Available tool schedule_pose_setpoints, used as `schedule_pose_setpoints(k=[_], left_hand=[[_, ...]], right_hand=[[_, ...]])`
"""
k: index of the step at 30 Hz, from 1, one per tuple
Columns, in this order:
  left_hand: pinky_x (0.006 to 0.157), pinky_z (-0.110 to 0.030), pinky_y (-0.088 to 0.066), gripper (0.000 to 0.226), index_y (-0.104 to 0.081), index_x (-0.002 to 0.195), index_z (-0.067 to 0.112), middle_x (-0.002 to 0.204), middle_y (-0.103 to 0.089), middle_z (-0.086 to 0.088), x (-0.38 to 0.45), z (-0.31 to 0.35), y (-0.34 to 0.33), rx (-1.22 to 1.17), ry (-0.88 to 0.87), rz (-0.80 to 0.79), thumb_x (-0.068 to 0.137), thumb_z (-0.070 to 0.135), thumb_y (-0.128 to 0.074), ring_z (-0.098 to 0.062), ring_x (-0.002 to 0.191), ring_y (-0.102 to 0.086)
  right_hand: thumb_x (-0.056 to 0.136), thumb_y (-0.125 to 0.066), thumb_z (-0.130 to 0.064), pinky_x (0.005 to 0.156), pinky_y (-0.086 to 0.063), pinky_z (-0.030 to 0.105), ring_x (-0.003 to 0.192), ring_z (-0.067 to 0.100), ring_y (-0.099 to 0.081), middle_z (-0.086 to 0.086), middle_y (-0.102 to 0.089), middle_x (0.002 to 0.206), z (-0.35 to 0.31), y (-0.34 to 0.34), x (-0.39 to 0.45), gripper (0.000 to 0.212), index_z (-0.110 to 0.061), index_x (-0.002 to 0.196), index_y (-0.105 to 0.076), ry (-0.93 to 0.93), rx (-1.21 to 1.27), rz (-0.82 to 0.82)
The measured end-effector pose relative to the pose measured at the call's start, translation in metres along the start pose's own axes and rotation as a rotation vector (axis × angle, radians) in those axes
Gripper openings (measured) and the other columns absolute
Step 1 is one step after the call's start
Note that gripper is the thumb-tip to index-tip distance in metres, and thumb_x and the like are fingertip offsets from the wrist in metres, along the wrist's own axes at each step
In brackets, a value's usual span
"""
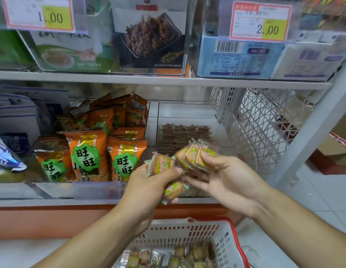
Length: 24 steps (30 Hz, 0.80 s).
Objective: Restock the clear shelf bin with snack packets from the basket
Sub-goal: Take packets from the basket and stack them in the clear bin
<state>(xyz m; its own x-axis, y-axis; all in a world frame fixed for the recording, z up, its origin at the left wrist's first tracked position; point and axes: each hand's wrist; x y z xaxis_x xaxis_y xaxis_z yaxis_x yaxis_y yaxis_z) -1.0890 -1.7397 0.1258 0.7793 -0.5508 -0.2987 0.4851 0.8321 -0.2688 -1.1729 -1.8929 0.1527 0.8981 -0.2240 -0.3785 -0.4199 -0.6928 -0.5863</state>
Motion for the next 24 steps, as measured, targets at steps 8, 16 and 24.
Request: schedule_pose_setpoints(k=[8, 16, 24], left_hand=[[0.045, -0.028, -0.052, 0.030, -0.067, 0.106, 0.001, 0.094, -0.074, -0.028, 0.000, 0.000, -0.002, 0.030, 0.065, -0.039, 0.084, 0.015, -0.083, -0.026, 0.069, -0.070], [0.047, -0.027, -0.053, 0.033, -0.067, 0.106, 0.006, 0.089, -0.078, -0.019, 0.002, -0.003, -0.004, 0.089, 0.088, -0.064, 0.082, 0.019, -0.084, -0.024, 0.073, -0.076], [0.047, -0.027, -0.053, 0.035, -0.070, 0.107, 0.009, 0.089, -0.079, -0.016, 0.003, -0.003, -0.004, 0.082, 0.118, -0.066, 0.079, 0.018, -0.087, -0.027, 0.081, -0.078]], right_hand=[[0.082, -0.065, 0.017, 0.073, -0.051, 0.008, 0.083, -0.009, -0.069, -0.008, -0.070, 0.096, -0.054, 0.036, 0.015, 0.053, -0.011, 0.125, -0.054, 0.475, -1.121, 0.391], [0.087, -0.068, -0.007, 0.081, -0.052, 0.033, 0.107, 0.026, -0.061, 0.009, -0.065, 0.117, -0.034, 0.063, 0.074, 0.047, -0.016, 0.131, -0.052, 0.053, -1.593, 0.493], [0.081, -0.064, 0.006, 0.063, -0.050, 0.031, 0.096, 0.023, -0.058, 0.007, -0.060, 0.109, -0.032, 0.070, 0.095, 0.050, -0.015, 0.123, -0.046, 0.018, -1.420, 0.564]])
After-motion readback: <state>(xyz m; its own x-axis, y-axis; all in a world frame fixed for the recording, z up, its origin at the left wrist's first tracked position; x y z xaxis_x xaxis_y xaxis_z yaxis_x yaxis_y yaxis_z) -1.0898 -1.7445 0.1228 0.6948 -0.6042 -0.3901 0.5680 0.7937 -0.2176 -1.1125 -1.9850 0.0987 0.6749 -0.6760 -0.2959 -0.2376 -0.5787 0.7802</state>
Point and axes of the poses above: each hand's wrist, its own x-axis towards the middle knuckle, its own y-axis out of the back of the hand, z = x × y
